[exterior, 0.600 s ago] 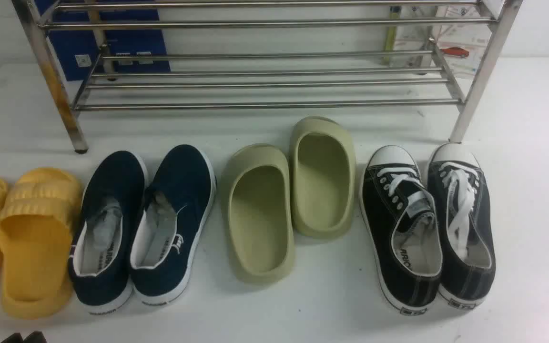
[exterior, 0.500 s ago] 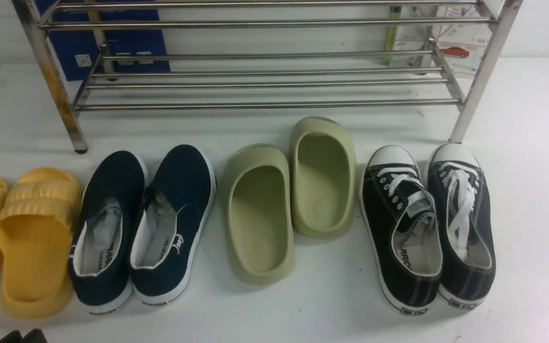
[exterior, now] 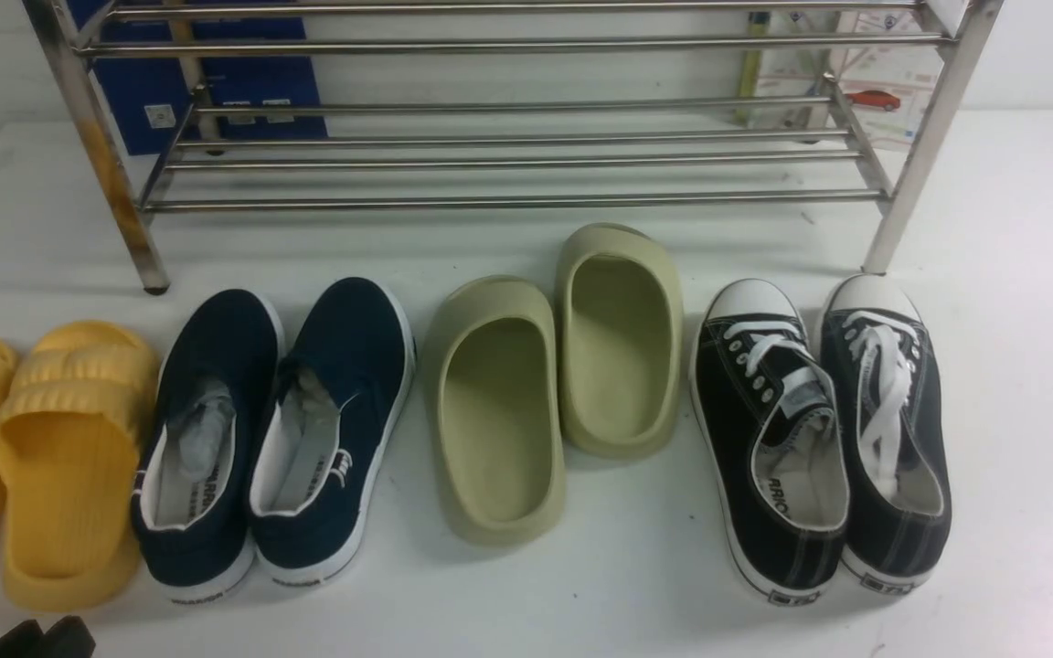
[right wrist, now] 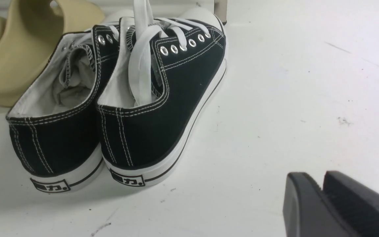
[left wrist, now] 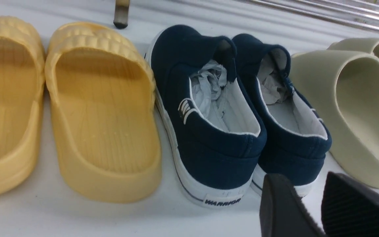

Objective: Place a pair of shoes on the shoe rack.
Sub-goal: Use the left arm to grab the shoe closest to it

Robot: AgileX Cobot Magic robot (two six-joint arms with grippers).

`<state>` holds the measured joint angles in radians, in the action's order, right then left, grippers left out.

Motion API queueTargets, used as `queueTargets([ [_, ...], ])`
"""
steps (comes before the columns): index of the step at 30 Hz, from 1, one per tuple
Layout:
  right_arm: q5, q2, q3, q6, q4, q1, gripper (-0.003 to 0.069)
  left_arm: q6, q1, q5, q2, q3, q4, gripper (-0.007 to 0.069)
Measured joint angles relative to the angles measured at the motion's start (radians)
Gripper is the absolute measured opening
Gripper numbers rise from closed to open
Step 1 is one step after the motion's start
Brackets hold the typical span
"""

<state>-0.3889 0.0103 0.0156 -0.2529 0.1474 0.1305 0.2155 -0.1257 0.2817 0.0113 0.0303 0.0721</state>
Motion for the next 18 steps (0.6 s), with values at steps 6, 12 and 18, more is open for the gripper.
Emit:
queueTargets([
  [6,0.000,0.000,0.000,0.000,0.000,0.000,0.0124,0.000,0.000,-0.166,0.000,0.000,0.129,0.0209],
  [12,0.000,0.000,0.000,0.000,0.000,0.000,0.0125,0.000,0.000,-0.527,0.000,-0.010,0.270,0.0217],
  [18,0.000,0.000,0.000,0.000,0.000,0.000,0.0132,-0.002,0.000,-0.561,-0.024,-0.246,0.269,0.0219],
])
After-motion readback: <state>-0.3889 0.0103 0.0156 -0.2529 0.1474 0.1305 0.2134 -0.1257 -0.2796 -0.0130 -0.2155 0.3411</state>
